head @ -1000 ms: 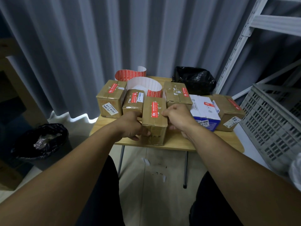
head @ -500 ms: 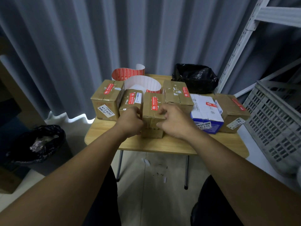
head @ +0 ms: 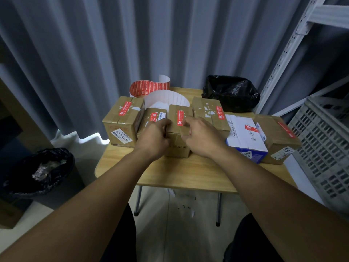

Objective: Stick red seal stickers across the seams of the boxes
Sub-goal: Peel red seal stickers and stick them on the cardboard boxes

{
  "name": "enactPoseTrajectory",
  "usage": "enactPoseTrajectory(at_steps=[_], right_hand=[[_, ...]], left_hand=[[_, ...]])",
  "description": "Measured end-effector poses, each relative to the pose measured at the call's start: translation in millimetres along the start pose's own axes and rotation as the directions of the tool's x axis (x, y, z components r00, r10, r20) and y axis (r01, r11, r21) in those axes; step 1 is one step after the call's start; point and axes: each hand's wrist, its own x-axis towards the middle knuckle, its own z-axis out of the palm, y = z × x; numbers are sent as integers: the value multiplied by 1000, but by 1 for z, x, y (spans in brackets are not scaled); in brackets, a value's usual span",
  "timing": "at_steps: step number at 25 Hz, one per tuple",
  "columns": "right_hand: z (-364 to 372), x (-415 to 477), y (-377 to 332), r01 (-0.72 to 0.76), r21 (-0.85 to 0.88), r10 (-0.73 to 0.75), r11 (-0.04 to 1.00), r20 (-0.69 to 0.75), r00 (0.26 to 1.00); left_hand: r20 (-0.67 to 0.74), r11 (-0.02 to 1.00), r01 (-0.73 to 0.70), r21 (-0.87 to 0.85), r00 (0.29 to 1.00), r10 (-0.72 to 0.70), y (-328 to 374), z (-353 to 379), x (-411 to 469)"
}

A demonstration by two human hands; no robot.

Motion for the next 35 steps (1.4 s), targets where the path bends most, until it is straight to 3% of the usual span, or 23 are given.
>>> enactPoseTrajectory(at_steps=[8, 18, 22, 24, 27, 32, 35], right_hand=[[4, 19, -4, 43, -196, -30, 980, 72, 997], [4, 20, -5, 87, -171, -78, 981, 58, 995], [-25, 42, 7, -70, 21, 71, 997, -69, 995], [-45, 60, 28, -191, 120, 209, 974, -160, 965], [-58, 77, 62, -338, 200, 371, 920, -164, 914], [-56, 94, 86, -375, 88, 383, 923, -126, 915], [-55, 108, 95, -351, 147, 360, 925, -40, 932]], left_hand=[[0, 999, 9, 53, 1000, -9, 1, -4, 11], [14, 997, 5, 77, 1000, -6, -4, -5, 20], [14, 996, 19, 84, 1000, -20, 2, -6, 26], [-10, 995, 21, 93, 1000, -20, 14, -8, 30], [-6, 994, -46, 96, 999, 46, 41, -6, 40], [245, 927, -174, 332, 965, 94, 78, 14, 54], [311, 880, -196, 432, 949, 58, 79, 28, 60]])
